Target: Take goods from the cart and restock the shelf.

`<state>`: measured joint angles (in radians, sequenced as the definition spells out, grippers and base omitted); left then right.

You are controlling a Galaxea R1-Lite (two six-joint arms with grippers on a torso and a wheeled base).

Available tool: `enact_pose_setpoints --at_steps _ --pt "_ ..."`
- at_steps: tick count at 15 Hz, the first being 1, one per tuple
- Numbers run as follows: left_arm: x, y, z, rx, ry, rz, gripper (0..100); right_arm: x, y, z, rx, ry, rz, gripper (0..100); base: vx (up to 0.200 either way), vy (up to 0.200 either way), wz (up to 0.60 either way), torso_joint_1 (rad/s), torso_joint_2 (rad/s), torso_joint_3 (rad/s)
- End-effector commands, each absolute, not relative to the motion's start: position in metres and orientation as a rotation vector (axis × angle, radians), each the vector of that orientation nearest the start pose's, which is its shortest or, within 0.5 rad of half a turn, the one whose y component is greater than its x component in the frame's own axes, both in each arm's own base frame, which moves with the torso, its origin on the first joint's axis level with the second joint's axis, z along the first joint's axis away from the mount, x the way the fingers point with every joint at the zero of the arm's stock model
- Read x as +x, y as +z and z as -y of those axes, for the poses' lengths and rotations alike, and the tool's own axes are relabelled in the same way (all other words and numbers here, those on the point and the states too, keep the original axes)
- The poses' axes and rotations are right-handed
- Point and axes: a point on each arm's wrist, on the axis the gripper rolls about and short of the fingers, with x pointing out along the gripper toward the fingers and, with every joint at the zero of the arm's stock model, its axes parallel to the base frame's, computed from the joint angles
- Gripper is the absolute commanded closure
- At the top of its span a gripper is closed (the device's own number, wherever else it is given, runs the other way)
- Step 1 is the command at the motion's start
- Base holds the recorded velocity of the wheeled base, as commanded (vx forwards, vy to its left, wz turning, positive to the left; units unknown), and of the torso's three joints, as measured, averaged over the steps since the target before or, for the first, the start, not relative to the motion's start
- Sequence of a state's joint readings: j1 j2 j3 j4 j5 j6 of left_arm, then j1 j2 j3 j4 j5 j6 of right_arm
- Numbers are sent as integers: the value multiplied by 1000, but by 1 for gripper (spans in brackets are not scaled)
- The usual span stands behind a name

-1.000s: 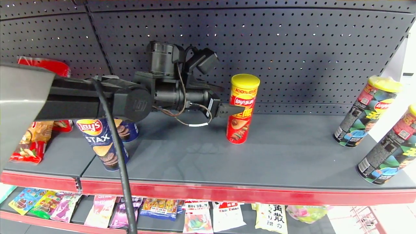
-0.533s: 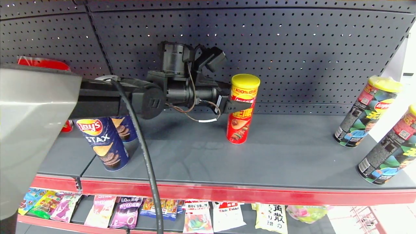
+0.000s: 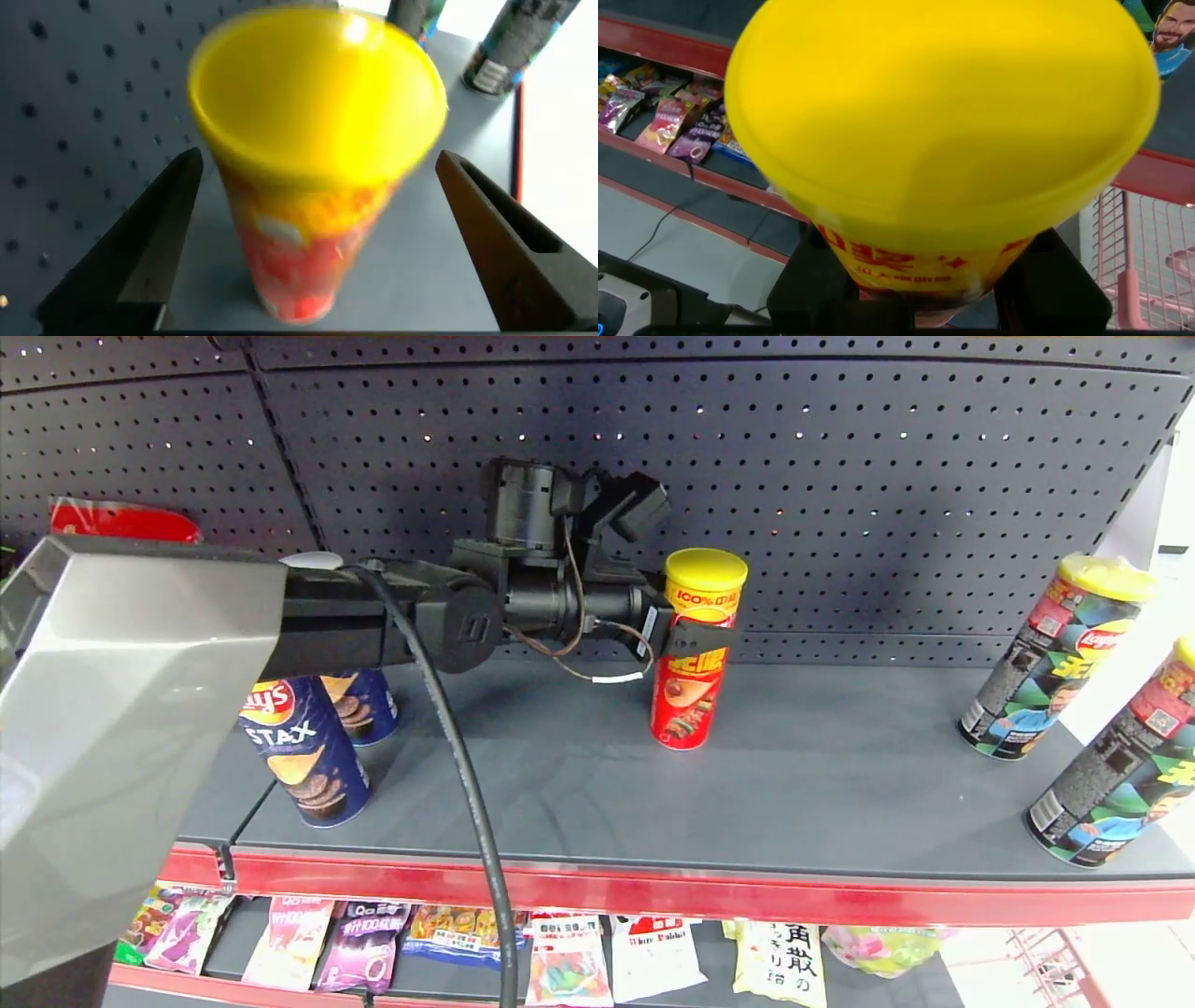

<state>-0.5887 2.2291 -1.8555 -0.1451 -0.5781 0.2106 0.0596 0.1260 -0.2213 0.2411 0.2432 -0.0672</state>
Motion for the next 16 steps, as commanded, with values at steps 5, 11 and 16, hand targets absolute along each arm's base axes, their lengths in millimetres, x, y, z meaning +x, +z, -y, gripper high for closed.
enact_pose_setpoints --at_steps 5,11,16 --pt "389 212 281 188 -1191 -123 100 -30 115 -4 -52 308 -136 100 0 0 0 0 0 0" --pt "377 231 276 184 -1193 -95 100 -30 115 -4 -52 309 -137 100 0 0 0 0 0 0" --pt "319 250 246 182 -1230 -158 100 -30 115 -4 -52 309 -136 100 0 0 0 0 0 0"
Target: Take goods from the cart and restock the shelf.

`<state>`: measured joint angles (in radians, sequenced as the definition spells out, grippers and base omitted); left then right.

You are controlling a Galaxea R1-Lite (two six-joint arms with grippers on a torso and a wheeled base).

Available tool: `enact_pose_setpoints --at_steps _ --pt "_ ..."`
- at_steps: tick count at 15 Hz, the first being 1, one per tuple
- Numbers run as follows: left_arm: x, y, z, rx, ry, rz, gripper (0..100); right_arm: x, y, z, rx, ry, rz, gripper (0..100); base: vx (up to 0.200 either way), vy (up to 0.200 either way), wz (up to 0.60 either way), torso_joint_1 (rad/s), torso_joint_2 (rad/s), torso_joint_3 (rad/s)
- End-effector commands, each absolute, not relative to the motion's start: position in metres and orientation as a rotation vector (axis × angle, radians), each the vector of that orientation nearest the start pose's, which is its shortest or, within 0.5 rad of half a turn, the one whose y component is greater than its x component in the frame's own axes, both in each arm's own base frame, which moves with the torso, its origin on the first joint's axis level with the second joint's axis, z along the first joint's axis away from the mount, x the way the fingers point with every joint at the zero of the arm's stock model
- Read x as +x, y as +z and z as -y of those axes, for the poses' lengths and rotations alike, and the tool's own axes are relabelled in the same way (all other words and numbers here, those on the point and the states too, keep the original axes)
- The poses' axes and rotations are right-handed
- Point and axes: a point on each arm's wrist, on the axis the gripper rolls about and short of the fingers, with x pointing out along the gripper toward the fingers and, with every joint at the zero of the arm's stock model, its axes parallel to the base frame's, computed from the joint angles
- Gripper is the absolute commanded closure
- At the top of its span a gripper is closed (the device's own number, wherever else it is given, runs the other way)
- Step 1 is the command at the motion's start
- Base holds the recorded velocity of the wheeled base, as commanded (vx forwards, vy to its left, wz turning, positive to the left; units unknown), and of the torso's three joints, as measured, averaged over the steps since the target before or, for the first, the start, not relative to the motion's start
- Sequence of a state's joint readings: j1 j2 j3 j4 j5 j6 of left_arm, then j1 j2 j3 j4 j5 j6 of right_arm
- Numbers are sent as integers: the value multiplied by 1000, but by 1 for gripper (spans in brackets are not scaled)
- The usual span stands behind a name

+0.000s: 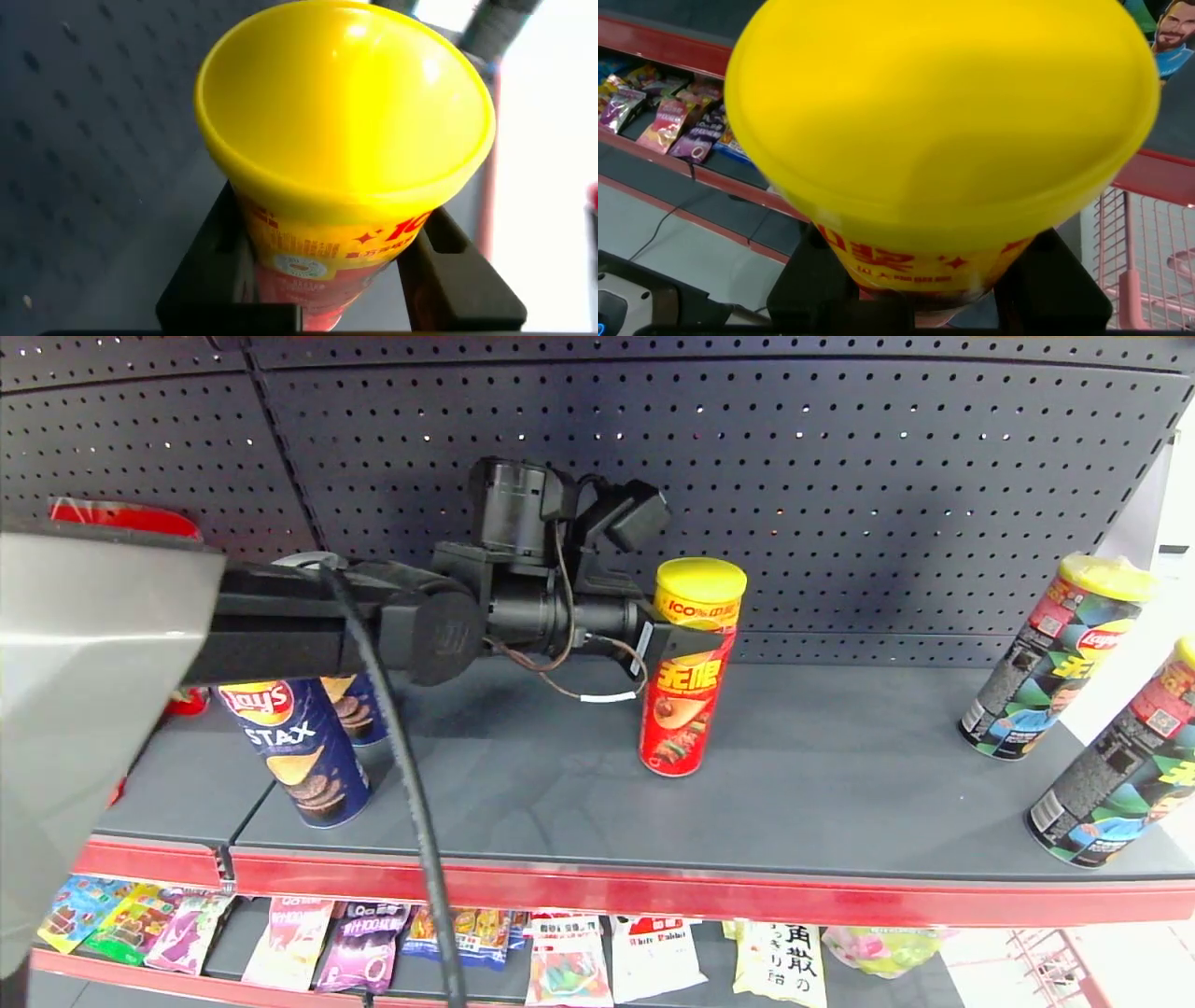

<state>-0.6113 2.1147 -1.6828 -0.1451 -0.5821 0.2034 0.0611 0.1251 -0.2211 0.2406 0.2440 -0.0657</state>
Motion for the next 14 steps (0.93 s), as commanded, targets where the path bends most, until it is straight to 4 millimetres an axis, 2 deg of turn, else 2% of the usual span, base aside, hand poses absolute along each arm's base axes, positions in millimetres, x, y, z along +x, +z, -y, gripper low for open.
enact_pose_setpoints --at_steps 1,5,7,14 --pt "301 248 242 185 -1244 -184 100 -30 115 -4 -52 311 -136 100 0 0 0 0 0 0" --pt "268 234 237 193 -1279 -196 100 -31 115 -4 -52 315 -132 100 0 0 0 0 0 0" --pt "267 223 236 190 -1254 -164 100 -31 116 -4 -53 318 -129 100 0 0 0 0 0 0" --pt "267 214 235 159 -1219 -181 100 -32 118 -3 -53 318 -120 100 0 0 0 0 0 0"
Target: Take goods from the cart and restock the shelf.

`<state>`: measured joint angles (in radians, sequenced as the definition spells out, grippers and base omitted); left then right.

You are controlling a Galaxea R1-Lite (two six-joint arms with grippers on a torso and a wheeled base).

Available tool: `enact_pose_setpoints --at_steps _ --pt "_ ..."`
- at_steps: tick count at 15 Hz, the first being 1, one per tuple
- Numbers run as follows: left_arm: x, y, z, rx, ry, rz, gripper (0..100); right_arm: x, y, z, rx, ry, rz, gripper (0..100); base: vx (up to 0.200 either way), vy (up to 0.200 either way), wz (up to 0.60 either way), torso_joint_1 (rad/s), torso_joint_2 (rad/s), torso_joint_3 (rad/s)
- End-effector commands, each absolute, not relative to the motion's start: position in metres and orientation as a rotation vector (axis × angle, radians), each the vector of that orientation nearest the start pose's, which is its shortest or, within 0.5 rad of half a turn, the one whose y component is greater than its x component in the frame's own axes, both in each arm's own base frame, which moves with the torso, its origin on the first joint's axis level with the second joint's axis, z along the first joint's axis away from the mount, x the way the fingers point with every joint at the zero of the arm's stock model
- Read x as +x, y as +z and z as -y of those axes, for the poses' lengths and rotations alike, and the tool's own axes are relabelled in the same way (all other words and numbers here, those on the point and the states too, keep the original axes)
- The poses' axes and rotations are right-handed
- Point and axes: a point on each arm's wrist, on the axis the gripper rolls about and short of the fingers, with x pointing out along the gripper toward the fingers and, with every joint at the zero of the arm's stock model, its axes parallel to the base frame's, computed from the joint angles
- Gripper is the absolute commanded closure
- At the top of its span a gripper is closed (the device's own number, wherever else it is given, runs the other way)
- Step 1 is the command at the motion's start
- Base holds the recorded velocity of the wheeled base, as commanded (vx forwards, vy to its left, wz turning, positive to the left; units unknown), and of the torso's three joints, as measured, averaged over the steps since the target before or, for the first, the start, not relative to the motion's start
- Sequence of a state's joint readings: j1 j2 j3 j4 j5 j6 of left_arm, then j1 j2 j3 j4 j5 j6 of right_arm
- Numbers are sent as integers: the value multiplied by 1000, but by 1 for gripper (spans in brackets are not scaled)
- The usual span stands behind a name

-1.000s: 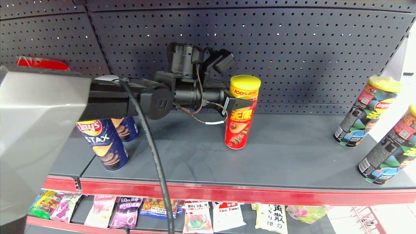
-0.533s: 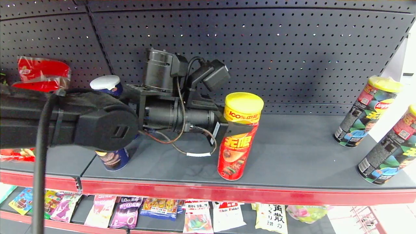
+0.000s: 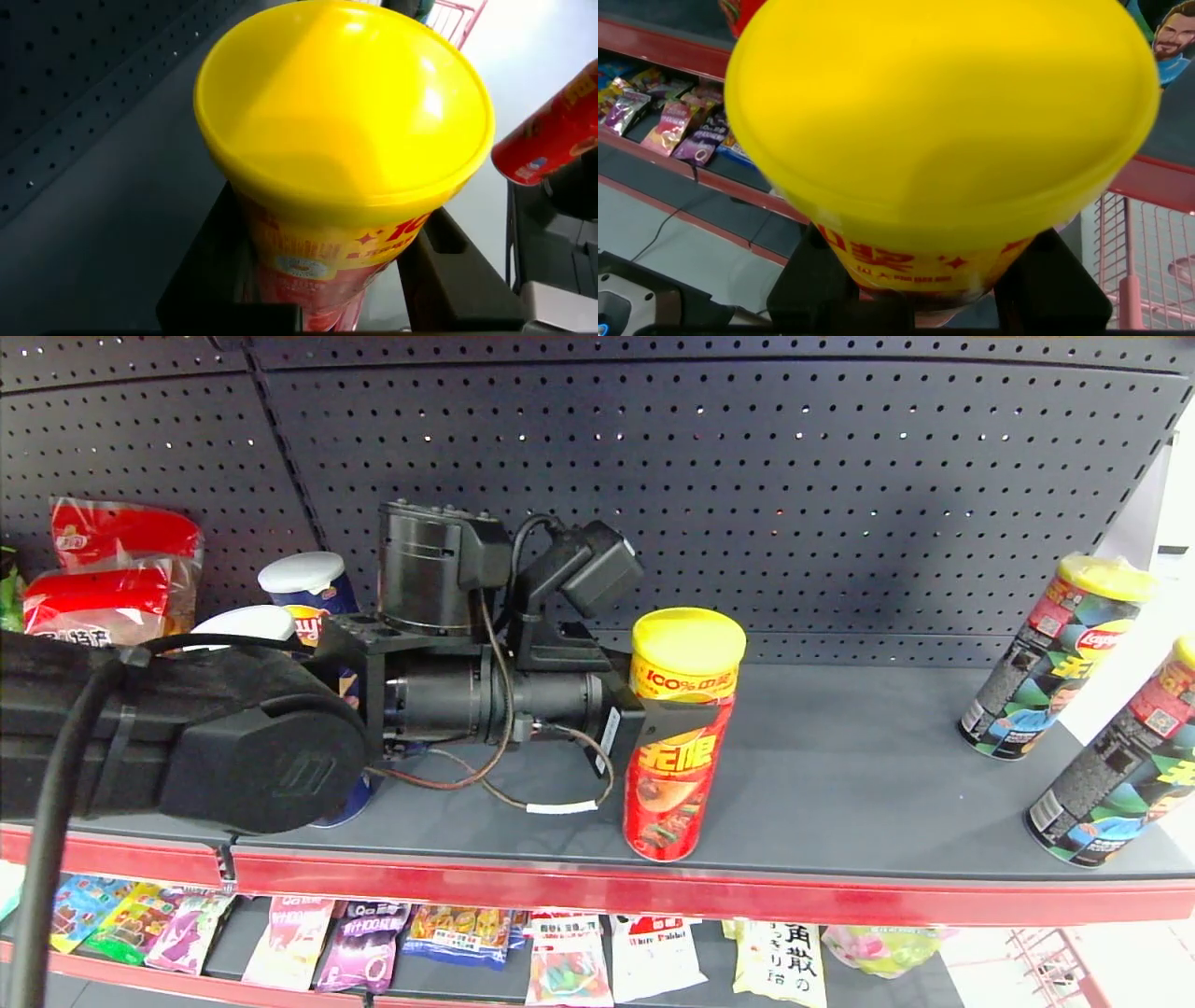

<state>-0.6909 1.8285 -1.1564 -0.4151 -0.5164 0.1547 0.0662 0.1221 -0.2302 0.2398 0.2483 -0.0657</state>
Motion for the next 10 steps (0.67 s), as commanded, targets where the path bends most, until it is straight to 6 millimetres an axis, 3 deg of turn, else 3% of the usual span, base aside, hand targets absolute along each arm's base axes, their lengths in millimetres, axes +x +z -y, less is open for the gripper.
enact_pose_setpoints --at_steps 1,10 --pt "269 211 236 159 -1218 -184 100 -32 118 -3 -53 318 -120 100 0 0 0 0 0 0" --pt "275 194 236 155 -1197 -180 100 -31 117 -3 -53 318 -125 100 0 0 0 0 0 0"
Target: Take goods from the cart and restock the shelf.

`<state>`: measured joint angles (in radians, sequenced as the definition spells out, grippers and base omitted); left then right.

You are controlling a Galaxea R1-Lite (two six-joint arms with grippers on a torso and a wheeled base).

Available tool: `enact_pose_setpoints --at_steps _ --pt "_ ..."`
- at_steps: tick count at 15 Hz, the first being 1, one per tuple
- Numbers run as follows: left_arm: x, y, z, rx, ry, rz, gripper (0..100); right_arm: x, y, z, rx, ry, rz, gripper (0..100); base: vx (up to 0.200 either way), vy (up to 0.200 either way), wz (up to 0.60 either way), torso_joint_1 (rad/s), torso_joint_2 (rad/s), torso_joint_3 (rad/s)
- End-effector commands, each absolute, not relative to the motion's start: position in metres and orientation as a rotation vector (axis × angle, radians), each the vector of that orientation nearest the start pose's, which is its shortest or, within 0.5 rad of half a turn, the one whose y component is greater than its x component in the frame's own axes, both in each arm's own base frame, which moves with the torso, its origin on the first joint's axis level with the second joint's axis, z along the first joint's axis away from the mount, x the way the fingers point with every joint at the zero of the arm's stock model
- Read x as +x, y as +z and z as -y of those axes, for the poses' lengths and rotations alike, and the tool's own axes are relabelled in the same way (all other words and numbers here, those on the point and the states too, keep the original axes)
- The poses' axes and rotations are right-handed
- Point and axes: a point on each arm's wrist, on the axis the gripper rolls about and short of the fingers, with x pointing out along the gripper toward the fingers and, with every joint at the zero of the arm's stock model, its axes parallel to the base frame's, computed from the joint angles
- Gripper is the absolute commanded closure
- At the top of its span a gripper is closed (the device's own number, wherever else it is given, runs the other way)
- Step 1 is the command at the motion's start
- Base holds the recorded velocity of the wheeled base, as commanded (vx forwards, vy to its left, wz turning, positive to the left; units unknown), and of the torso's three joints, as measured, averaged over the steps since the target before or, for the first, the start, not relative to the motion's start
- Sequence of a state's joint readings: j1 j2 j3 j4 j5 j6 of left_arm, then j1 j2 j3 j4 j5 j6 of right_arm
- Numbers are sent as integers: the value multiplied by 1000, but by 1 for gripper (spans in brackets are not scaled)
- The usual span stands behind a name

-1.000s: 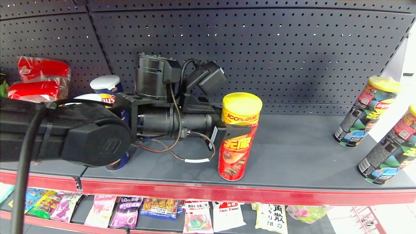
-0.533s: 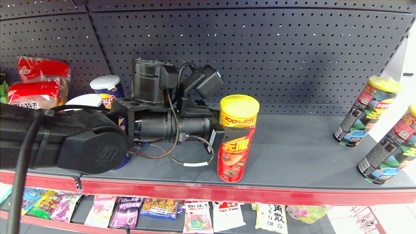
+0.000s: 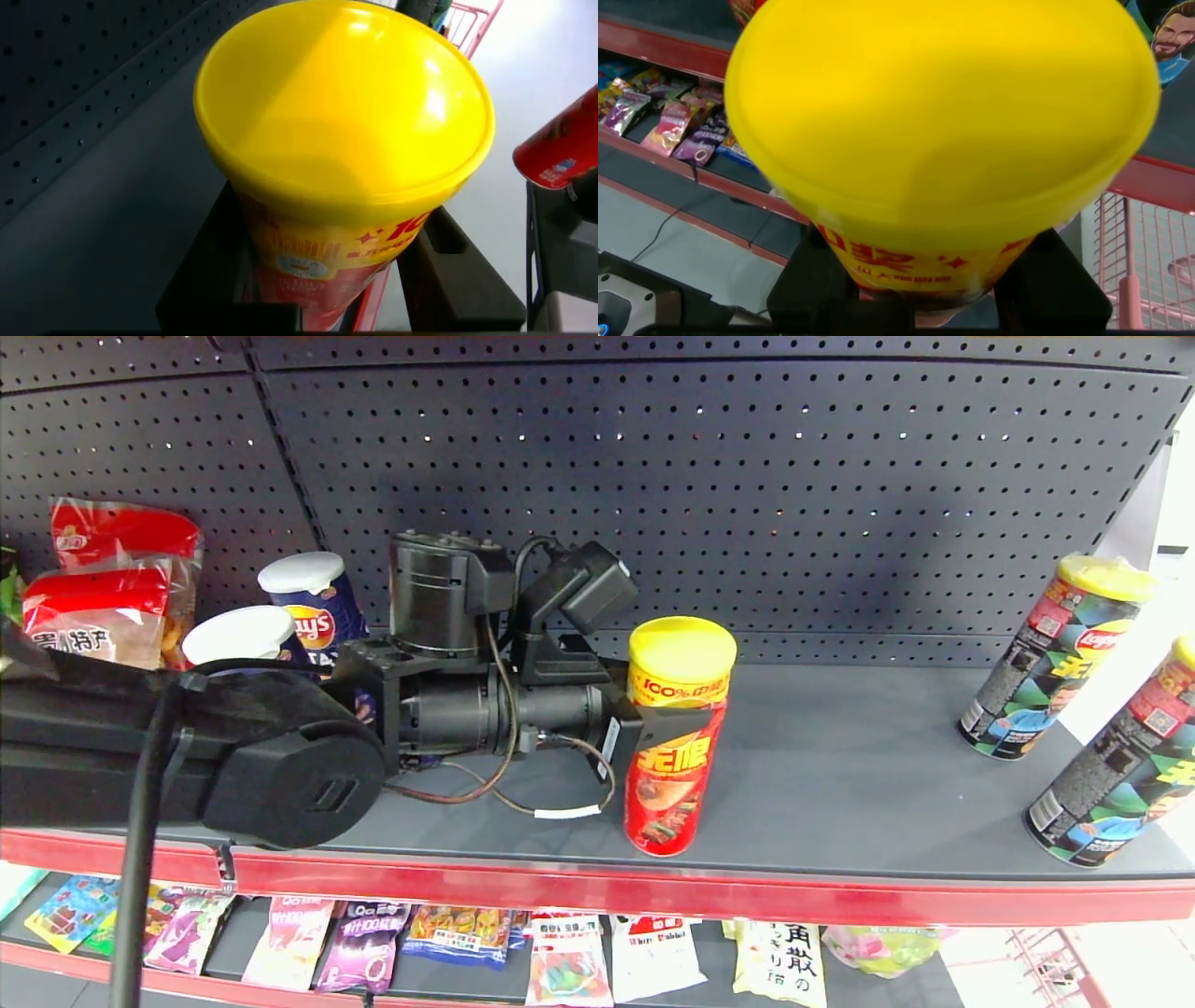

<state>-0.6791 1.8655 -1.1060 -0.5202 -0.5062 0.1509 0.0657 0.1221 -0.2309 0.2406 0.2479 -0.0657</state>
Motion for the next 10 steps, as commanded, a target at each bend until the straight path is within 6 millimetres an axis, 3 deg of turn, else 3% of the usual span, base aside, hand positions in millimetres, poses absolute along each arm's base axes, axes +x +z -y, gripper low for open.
enact_pose_setpoints --at_steps 1,7,10 --pt "274 195 235 152 -1197 -180 100 -31 117 -3 -53 318 -125 100 0 0 0 0 0 0" --pt "267 203 235 111 -1206 -184 100 -31 116 -3 -53 318 -128 100 0 0 0 0 0 0" --pt "264 197 234 118 -1214 -203 100 -31 117 -3 -53 318 -125 100 0 0 0 0 0 0"
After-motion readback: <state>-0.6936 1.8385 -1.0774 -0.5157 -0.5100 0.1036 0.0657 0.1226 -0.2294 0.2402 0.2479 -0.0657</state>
